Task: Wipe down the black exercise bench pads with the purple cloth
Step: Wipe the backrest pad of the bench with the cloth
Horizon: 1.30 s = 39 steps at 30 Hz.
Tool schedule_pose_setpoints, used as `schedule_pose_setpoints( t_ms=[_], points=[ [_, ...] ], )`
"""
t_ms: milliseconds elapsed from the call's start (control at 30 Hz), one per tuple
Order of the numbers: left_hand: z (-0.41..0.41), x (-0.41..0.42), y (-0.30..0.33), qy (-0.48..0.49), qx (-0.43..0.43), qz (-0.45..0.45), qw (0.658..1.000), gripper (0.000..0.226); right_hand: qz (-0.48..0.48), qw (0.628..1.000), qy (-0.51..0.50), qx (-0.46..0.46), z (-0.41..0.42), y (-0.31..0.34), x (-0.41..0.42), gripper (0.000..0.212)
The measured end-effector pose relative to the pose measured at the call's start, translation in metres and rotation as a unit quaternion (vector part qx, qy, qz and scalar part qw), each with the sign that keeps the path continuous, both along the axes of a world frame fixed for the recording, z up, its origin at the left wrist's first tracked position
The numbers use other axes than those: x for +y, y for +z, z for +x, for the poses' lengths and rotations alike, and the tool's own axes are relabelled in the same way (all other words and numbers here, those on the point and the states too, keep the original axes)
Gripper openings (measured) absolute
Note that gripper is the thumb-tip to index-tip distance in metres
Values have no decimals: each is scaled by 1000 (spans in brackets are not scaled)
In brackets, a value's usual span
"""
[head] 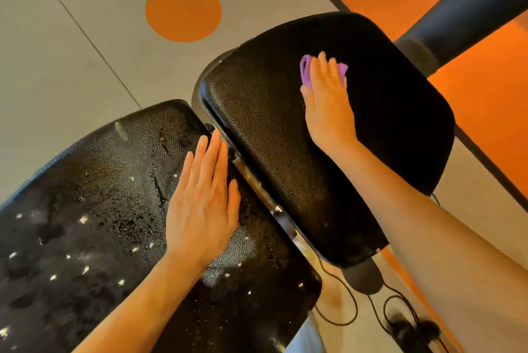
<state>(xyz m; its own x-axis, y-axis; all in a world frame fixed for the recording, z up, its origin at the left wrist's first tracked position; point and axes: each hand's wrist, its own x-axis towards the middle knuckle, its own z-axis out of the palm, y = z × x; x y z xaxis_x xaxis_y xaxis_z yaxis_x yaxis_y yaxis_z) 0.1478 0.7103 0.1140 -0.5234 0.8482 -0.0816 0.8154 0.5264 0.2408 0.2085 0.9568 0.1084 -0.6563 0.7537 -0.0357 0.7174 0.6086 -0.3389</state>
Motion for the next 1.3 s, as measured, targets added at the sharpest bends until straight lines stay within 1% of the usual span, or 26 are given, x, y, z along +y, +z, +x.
schedule_pose_setpoints(
  t_ms=[100, 133, 167, 200, 233, 333, 400, 467, 533, 600, 667, 700, 767, 833, 900, 967, 1033, 1100, 1167, 1233, 1300],
  points=[
    [-1, 0, 0, -4, -1, 3, 1000, 60, 20, 995, 98, -16, 84, 6, -62, 50],
    [-1, 0, -1, -5, 0, 6, 1000, 60, 19, 993, 114, -26, 113, 14, -86, 49],
    [0, -1, -2, -5, 0, 7, 1000, 60, 41, 990, 130, -41, 133, 17, -101, 48],
    [0, -1, -2, -4, 1, 6, 1000, 60, 54, 986, 146, -60, 138, 19, -104, 48],
    [0, -1, -2, -5, 2, 5, 1000, 60, 60, 986, 146, -58, 128, 15, -99, 47],
    [0, 0, -2, -3, 0, 3, 1000, 60, 46, 995, 85, -24, 46, 9, -80, 49],
    [0, 0, -2, -3, 3, 1, 1000, 60, 35, 996, 75, -23, 22, 7, -76, 52],
    [-1, 0, -3, -6, 6, 0, 1000, 60, 67, 987, 134, -63, 57, 5, -95, 55],
    [-1, -1, -3, -5, 2, 2, 1000, 61, 98, 970, 200, -94, 122, 12, -128, 54],
    [0, -1, -3, -3, 2, 5, 1000, 61, 78, 969, 218, -82, 169, 20, -149, 50],
    [0, 0, -3, -3, 4, 10, 1000, 60, 99, 963, 236, -79, 163, 14, -142, 51],
    [0, 0, -3, -6, 4, 11, 1000, 60, 101, 963, 236, -83, 144, 10, -134, 54],
    [0, -1, -3, -4, 8, 6, 1000, 60, 84, 975, 197, -55, 95, 2, -119, 53],
    [1, -1, -2, -4, 10, 4, 1000, 60, 81, 982, 162, -62, 76, -2, -114, 56],
    [-1, -1, -2, -6, -1, 10, 1000, 59, 109, 971, 189, -95, 105, 0, -121, 63],
    [-3, -2, 1, -15, -21, 18, 1000, 59, 126, 960, 218, -124, 158, 8, -139, 70],
    [8, -2, 7, -29, -45, 29, 998, 59, 115, 961, 214, -133, 190, 18, -146, 74],
    [34, 4, 13, -49, -64, 39, 996, 60, 100, 970, 198, -98, 171, 13, -133, 67],
    [65, 12, 11, -78, -86, 46, 992, 62, 80, 984, 146, -64, 124, 8, -112, 52],
    [83, 16, 4, -93, -90, 45, 991, 62, 77, 989, 108, -71, 95, 8, -99, 51],
    [85, 16, -2, -99, -82, 25, 991, 63, 88, 988, 101, -78, 112, 4, -106, 52]
  ],
)
